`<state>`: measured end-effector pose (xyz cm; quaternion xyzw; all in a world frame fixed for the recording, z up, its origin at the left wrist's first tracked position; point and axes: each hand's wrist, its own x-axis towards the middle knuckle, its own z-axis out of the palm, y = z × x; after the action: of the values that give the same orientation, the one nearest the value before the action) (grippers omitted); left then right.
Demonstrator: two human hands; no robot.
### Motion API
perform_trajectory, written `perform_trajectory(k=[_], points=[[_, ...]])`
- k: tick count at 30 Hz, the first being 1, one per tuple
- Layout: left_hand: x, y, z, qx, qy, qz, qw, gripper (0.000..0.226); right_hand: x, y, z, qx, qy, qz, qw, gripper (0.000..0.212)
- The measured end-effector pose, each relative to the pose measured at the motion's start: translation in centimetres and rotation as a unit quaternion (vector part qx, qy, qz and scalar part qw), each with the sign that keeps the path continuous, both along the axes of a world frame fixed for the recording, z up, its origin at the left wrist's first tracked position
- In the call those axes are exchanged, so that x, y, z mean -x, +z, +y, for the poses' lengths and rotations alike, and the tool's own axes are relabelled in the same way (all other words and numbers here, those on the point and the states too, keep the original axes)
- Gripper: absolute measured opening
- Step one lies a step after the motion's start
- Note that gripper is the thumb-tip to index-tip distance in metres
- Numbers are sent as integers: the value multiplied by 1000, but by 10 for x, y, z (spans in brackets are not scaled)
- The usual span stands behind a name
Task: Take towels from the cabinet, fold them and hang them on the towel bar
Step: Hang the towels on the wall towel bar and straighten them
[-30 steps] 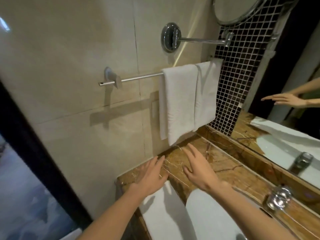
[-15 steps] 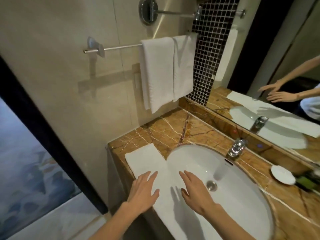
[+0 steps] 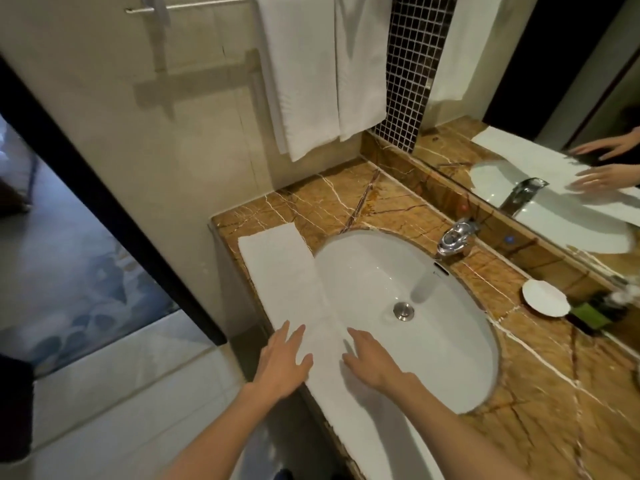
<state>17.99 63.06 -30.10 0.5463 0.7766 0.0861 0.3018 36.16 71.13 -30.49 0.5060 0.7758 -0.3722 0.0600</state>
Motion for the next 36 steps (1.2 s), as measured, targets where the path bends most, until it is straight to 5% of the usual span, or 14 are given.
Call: perform_trajectory(k=[14,22,28,36], points=[[-11,-17,-7,-24,228,-166,959,52,14,-25,32,80,10,-6,997,52],[-4,-34,8,-63,333,-237,911,37,31,-52,57,151,-142,73,976,63],[-3,-32,18,-68,367,-270,888,31,38,-57,58,181,-282,155,929,25],[-5,-16,26,-101,387,-261,879,35,38,-13,74,221,-265,201,917,33]])
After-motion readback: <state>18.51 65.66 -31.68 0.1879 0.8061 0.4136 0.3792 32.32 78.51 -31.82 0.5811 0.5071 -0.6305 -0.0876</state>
